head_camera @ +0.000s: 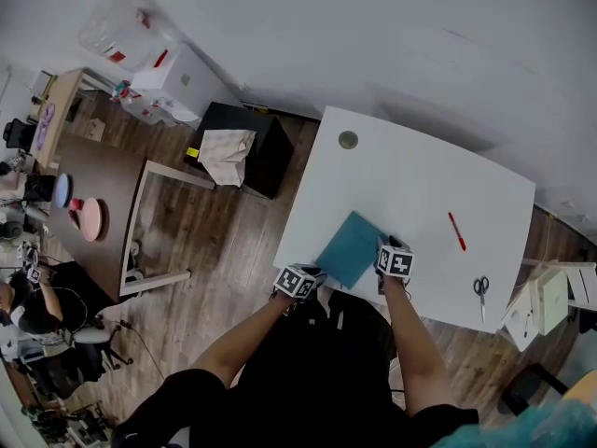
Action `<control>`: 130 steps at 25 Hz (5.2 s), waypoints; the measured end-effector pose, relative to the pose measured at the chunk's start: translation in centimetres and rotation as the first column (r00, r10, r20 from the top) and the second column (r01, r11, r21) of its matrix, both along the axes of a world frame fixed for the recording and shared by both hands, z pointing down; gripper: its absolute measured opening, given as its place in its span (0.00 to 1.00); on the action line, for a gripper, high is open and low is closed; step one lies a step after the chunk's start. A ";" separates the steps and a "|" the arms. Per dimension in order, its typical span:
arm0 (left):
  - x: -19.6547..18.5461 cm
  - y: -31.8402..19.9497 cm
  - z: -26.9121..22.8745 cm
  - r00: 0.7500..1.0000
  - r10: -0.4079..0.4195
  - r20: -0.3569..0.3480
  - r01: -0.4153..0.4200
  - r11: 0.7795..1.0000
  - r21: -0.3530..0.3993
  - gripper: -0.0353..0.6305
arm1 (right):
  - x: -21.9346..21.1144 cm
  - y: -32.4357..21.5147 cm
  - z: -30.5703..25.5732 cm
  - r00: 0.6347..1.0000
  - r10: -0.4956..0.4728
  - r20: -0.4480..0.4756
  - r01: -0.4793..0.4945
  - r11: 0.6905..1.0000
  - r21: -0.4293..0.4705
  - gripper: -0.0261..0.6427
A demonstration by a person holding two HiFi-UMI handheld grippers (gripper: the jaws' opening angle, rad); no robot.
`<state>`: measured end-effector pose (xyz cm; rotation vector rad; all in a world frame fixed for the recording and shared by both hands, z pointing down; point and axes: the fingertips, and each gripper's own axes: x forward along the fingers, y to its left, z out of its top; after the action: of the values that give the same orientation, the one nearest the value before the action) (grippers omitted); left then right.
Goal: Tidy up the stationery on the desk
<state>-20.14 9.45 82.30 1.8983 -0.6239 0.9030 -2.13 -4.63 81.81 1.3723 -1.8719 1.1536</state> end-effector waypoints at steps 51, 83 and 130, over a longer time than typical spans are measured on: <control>-1.7 -4.5 0.1 0.977 0.196 -0.087 -0.196 0.981 0.011 0.11 | -6.5 12.6 0.9 0.941 0.329 0.082 -0.309 0.932 -0.191 0.17; 6.5 -13.3 -0.5 1.000 0.028 0.000 -0.028 1.000 0.014 0.23 | 1.3 2.3 0.3 0.973 0.172 0.152 -0.149 0.977 -0.150 0.17; 5.9 -17.7 -5.3 0.973 -0.037 -0.226 0.077 0.983 0.168 0.19 | 3.5 2.1 -4.7 0.966 0.210 0.152 -0.213 0.977 0.006 0.17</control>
<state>-14.27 -8.30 77.02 2.0921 -0.6358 0.6035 1.37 -2.48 77.14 1.5670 -1.8807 1.3796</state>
